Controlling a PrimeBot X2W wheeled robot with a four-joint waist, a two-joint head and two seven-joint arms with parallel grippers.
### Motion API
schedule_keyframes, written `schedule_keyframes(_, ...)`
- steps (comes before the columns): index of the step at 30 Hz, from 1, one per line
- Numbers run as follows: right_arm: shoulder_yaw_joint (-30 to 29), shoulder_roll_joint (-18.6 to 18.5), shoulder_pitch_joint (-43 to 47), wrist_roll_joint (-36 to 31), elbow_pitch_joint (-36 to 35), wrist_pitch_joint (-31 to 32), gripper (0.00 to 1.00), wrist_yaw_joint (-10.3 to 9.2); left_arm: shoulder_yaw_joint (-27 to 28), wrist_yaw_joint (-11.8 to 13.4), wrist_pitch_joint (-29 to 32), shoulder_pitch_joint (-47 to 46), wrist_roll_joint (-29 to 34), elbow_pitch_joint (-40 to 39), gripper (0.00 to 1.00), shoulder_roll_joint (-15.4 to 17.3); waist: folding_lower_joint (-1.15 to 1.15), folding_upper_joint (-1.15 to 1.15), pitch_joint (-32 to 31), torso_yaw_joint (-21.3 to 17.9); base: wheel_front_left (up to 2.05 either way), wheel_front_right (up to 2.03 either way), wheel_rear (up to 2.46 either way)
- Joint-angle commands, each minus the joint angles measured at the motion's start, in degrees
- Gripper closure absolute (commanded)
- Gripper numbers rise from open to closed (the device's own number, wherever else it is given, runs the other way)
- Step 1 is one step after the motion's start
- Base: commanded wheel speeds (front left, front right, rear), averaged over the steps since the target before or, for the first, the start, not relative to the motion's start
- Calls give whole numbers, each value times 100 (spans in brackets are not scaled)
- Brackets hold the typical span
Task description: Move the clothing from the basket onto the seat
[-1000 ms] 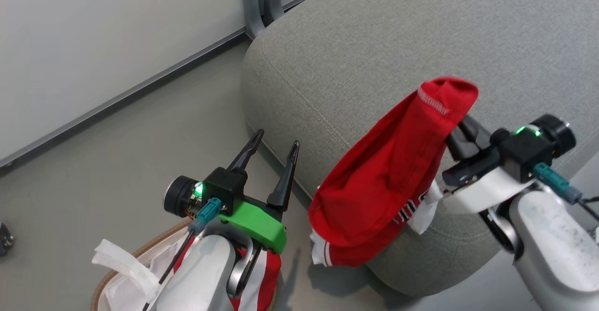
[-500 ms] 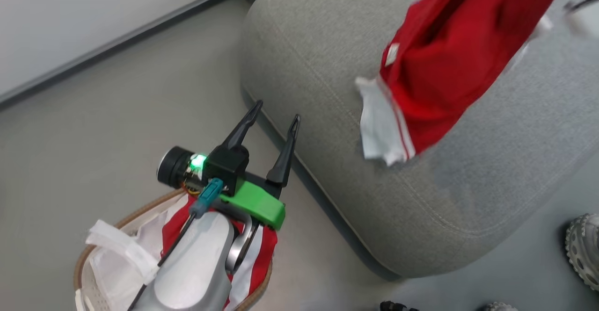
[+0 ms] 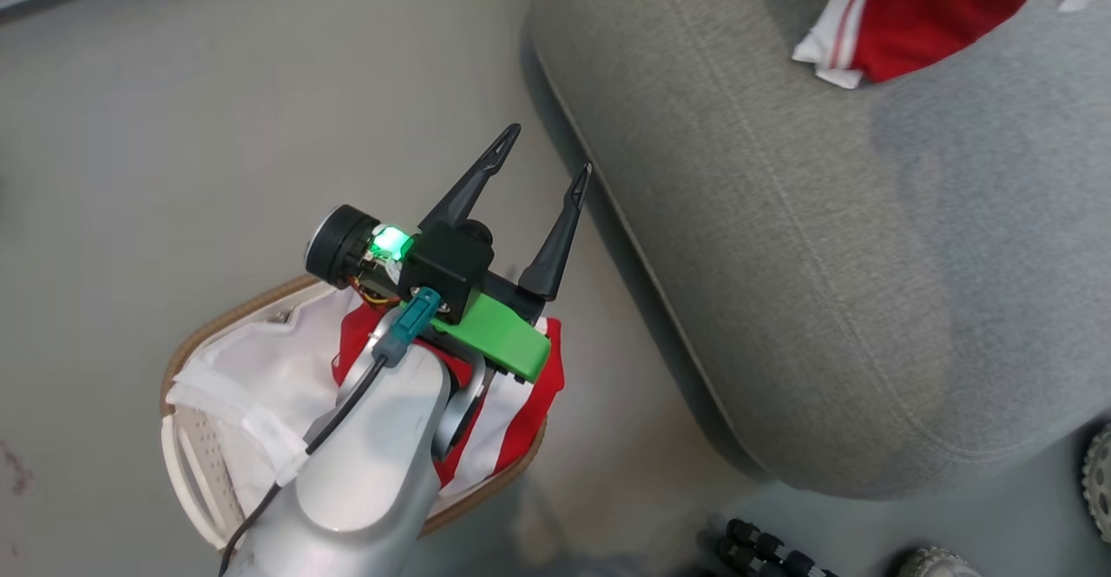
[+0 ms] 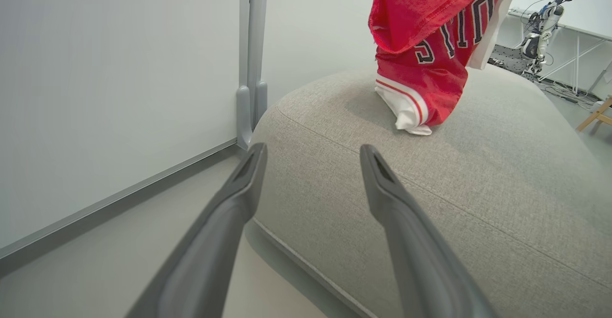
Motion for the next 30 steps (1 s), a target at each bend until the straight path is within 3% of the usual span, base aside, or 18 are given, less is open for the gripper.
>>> schedule_keyframes(1, -54, 51, 226, -86, 184, 0, 100, -8, 11, -15, 5, -135, -11, -9, 0, 28, -1, 0, 412, 403, 0, 0, 0)
schedule_keyframes(11, -1208, 571, 1493, -399, 1618, -1, 99, -8, -52, -10, 5, -67, 31, 95, 0, 26, -1, 0, 529, 549, 0, 0, 0)
schedule_keyframes(12, -1321, 662, 1676, -419, 1711, -1, 85, -8, -53, -11, 4, -19, 23, 104, 0, 25, -1, 0, 492, 539, 0, 0, 0)
schedule_keyframes(15, -1608, 930, 2108, -460, 1728, -1, 0, -8, -42, -7, 4, 72, -14, 153, 0, 25, -1, 0, 345, 492, 0, 0, 0)
schedule_keyframes(21, -2184, 1490, 3131, -591, 1652, -1, 0, -8, -62, 58, 4, 415, -198, 146, 0, 25, -1, 0, -199, 334, 0, 0, 0)
schedule_keyframes(30, -2661, 1947, 4075, -642, 1157, -1, 0, -8, -35, 156, 4, 880, -405, 21, 0, 26, -1, 0, -927, 271, 0, 0, 0)
